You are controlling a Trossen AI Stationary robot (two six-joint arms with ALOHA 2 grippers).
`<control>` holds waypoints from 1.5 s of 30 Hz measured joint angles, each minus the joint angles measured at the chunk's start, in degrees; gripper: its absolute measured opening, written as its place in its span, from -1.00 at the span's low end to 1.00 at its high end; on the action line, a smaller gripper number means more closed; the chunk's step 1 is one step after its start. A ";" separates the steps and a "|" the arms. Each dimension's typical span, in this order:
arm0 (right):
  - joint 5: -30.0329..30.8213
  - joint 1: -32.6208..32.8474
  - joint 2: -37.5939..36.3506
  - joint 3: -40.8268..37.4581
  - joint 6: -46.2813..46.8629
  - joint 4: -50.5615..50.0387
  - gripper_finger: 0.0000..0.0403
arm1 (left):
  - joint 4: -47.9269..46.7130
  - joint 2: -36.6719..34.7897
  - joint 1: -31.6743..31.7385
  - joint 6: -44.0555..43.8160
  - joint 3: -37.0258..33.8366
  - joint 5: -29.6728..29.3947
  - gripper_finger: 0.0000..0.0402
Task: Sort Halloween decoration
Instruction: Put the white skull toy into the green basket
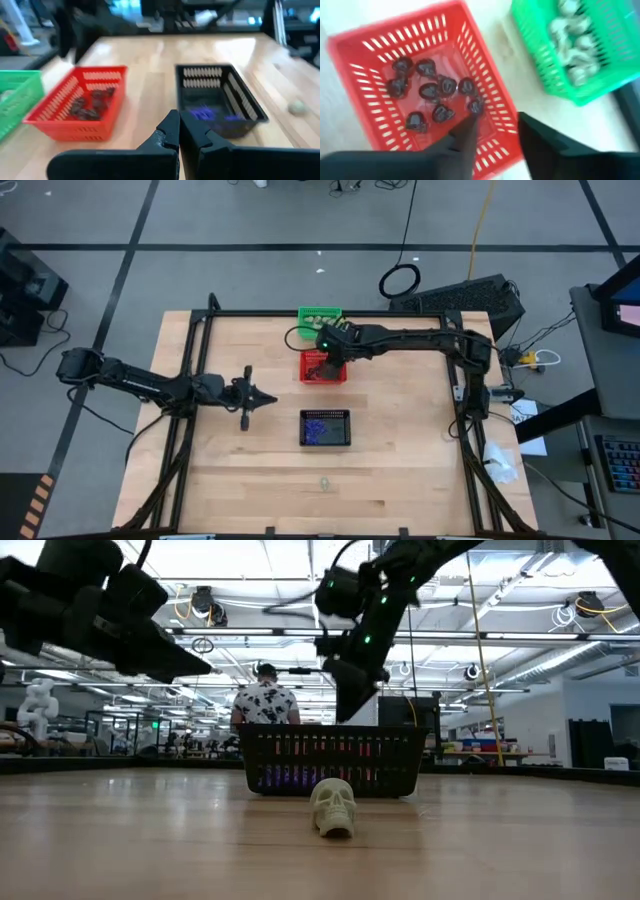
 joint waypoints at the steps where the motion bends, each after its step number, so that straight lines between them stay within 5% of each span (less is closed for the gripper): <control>1: 1.14 0.63 -1.14 -0.54 -0.29 0.07 -0.51 | -2.67 0.06 -0.68 0.38 1.26 0.06 -0.99; 5: 2.28 2.41 -6.91 -6.31 -0.81 7.21 -0.94 | -12.07 2.15 -3.94 2.86 7.89 0.03 -1.00; 14: 2.16 5.95 -23.15 -34.74 -1.18 41.45 -0.99 | -28.38 16.35 -10.45 8.68 25.73 0.23 -1.00; 21: 2.34 7.89 -32.99 -48.85 1.37 53.51 -1.00 | -44.15 30.09 -13.59 12.79 43.35 4.56 -1.00; 31: 2.33 8.63 -38.22 -51.76 -4.33 54.06 -1.00 | -57.33 44.12 -18.26 19.12 61.30 4.95 -1.00; 39: 2.31 8.60 -38.19 -51.76 -5.37 53.58 -1.00 | -58.38 51.54 -19.24 21.05 68.42 11.39 -1.00; 45: -1.30 8.60 -38.19 -51.76 -6.43 51.85 -1.00 | -58.38 58.06 -20.30 22.56 72.23 10.89 -0.99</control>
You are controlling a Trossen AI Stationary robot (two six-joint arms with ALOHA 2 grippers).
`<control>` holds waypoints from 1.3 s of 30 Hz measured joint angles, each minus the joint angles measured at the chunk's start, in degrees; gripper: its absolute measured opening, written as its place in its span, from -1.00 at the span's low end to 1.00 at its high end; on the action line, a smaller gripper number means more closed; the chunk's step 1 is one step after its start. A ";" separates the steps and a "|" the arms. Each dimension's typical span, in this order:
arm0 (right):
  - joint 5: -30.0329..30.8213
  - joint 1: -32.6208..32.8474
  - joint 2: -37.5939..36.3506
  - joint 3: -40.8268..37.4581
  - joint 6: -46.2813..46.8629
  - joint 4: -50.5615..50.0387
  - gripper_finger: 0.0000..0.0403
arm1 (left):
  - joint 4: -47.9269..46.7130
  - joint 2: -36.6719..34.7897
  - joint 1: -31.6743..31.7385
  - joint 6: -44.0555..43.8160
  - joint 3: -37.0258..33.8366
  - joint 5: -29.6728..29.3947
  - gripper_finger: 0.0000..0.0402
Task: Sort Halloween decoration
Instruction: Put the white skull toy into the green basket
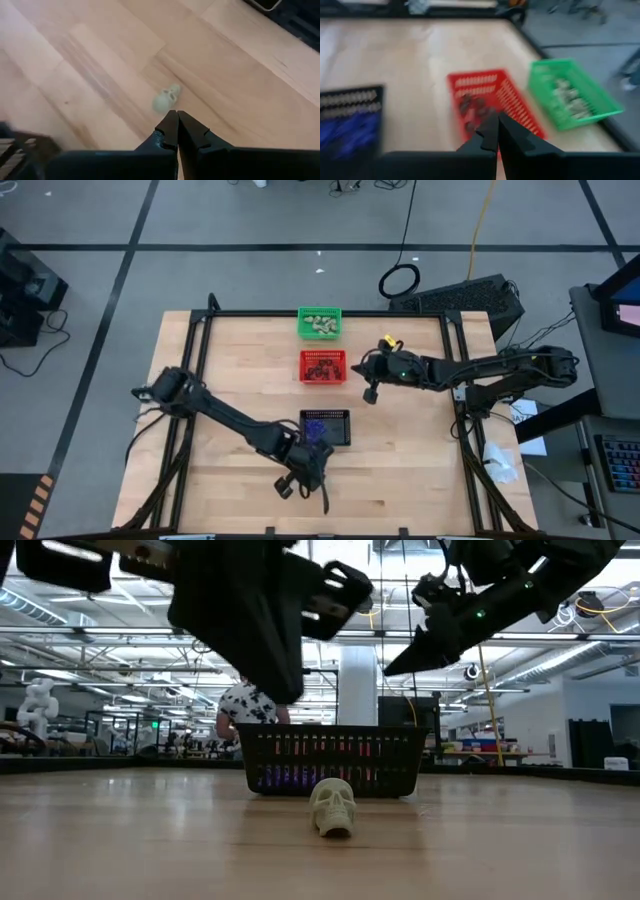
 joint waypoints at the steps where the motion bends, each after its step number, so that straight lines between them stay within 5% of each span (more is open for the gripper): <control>1: -1.64 0.12 0.00 -0.09 0.04 -1.14 -1.00 | 0.05 1.17 -0.16 0.01 0.76 -0.27 -0.97; 8: -9.59 5.03 -3.89 -5.43 5.75 -9.16 -1.00 | 0.15 4.55 -0.92 -0.59 4.18 -2.71 -0.63; 17: -5.23 12.32 -12.89 3.61 12.10 -33.06 -1.00 | 3.81 8.74 -0.22 0.00 4.49 -3.18 -0.19; 31: -5.31 13.86 -5.88 23.36 13.30 -58.60 -1.00 | 5.64 11.24 -0.05 0.52 4.49 -3.06 -0.15; 39: -5.33 14.79 -2.43 31.35 20.92 -73.39 -1.00 | 6.06 11.38 0.01 -10.35 4.49 -1.83 -0.15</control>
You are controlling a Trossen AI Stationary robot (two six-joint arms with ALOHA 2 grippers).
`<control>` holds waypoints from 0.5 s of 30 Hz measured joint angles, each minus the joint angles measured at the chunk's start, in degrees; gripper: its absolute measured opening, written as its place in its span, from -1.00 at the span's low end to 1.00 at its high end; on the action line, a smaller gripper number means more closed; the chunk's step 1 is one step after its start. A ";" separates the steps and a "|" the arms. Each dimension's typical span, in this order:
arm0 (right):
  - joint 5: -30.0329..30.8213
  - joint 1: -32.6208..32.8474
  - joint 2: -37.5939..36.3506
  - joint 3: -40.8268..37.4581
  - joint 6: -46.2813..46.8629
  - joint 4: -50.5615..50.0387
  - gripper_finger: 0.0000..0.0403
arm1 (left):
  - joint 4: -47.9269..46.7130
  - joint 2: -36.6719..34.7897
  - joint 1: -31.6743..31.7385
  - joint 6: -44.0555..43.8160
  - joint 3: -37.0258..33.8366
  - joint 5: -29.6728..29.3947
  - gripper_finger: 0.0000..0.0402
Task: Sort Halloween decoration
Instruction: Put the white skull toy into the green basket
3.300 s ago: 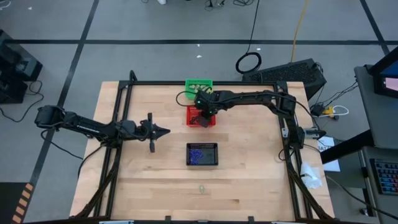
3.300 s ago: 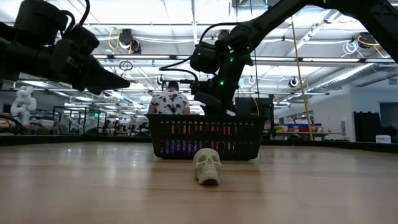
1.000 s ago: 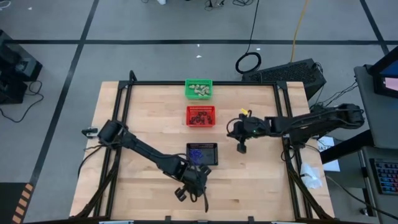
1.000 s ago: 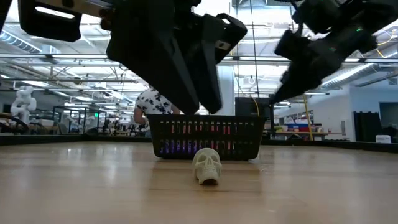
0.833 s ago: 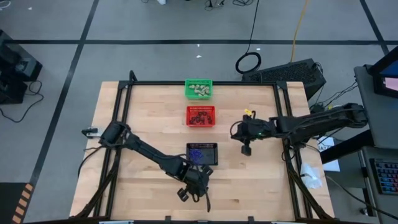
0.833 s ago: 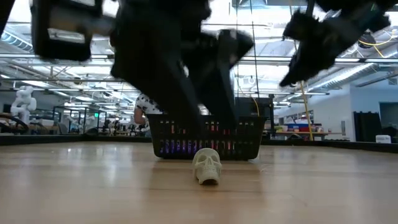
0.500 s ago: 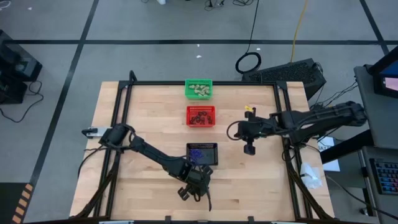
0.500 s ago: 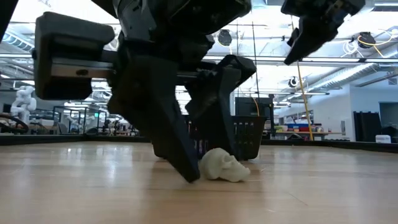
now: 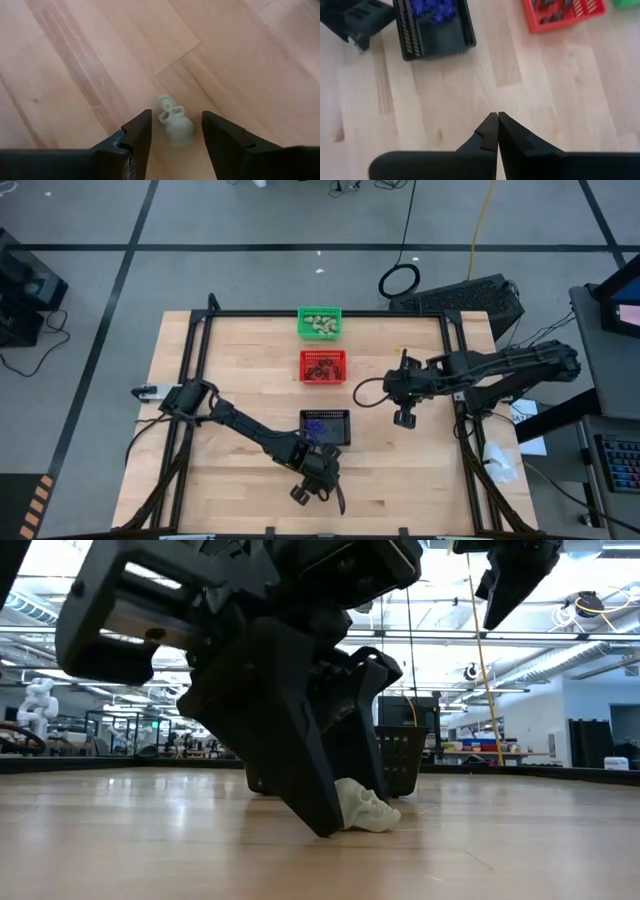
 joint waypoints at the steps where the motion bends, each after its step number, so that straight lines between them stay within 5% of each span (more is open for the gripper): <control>1: -0.01 0.20 0.34 0.62 0.68 -1.12 -1.00 | 0.09 0.00 0.00 -1.27 0.00 0.00 -0.15; 8: -0.27 1.33 2.78 2.53 5.62 -7.91 -1.00 | -0.13 0.02 -0.04 -7.88 0.00 0.00 -0.18; 15: -3.26 1.84 3.49 2.53 11.71 -11.59 -1.00 | 0.13 0.02 0.68 -11.95 -0.02 1.94 -0.50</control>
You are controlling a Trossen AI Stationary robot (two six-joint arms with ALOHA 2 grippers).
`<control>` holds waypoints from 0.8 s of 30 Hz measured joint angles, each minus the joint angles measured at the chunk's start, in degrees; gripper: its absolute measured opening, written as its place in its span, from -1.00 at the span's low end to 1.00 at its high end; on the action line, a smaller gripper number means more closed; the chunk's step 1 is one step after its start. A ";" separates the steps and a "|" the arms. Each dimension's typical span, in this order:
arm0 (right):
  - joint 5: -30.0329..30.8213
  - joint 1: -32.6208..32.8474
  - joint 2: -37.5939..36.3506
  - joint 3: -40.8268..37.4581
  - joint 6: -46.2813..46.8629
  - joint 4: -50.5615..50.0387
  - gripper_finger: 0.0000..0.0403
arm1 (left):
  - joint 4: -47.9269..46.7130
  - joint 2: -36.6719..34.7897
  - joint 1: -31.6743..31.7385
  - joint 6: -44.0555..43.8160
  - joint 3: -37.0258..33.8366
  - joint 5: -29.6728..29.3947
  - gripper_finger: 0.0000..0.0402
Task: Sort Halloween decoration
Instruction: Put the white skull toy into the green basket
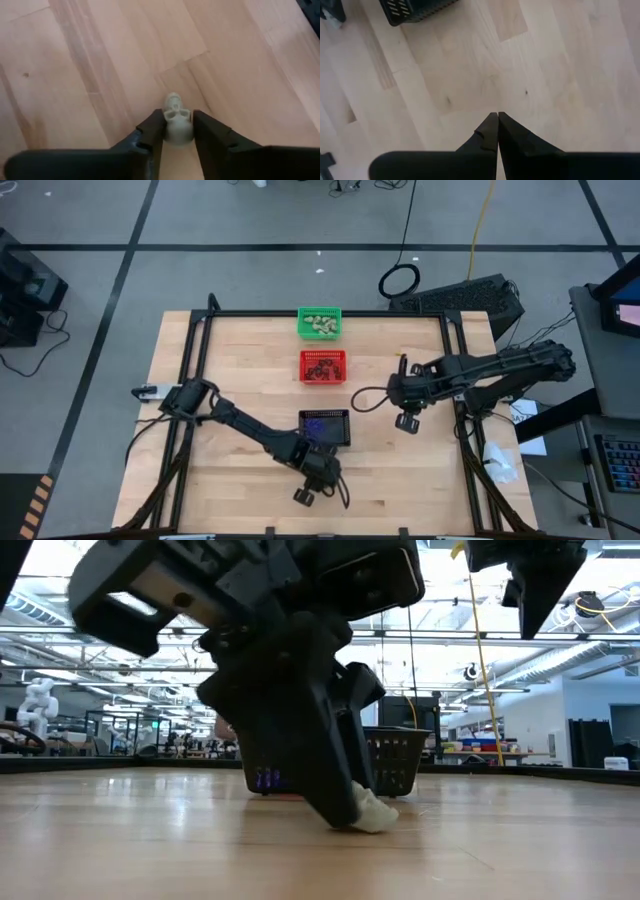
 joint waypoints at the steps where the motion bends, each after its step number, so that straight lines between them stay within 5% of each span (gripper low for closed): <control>1: -0.03 0.16 -0.05 0.00 0.70 -0.25 -1.00 | 0.18 0.00 0.07 -0.80 0.00 0.03 -0.54; 7: -0.02 1.48 -0.05 0.00 5.47 -1.77 -1.00 | 0.50 -0.02 0.80 -2.41 0.00 0.26 -0.73; 24: 0.70 3.22 -0.07 0.00 8.81 -1.63 -1.00 | -6.88 -3.99 1.81 -0.34 5.64 -1.55 -0.74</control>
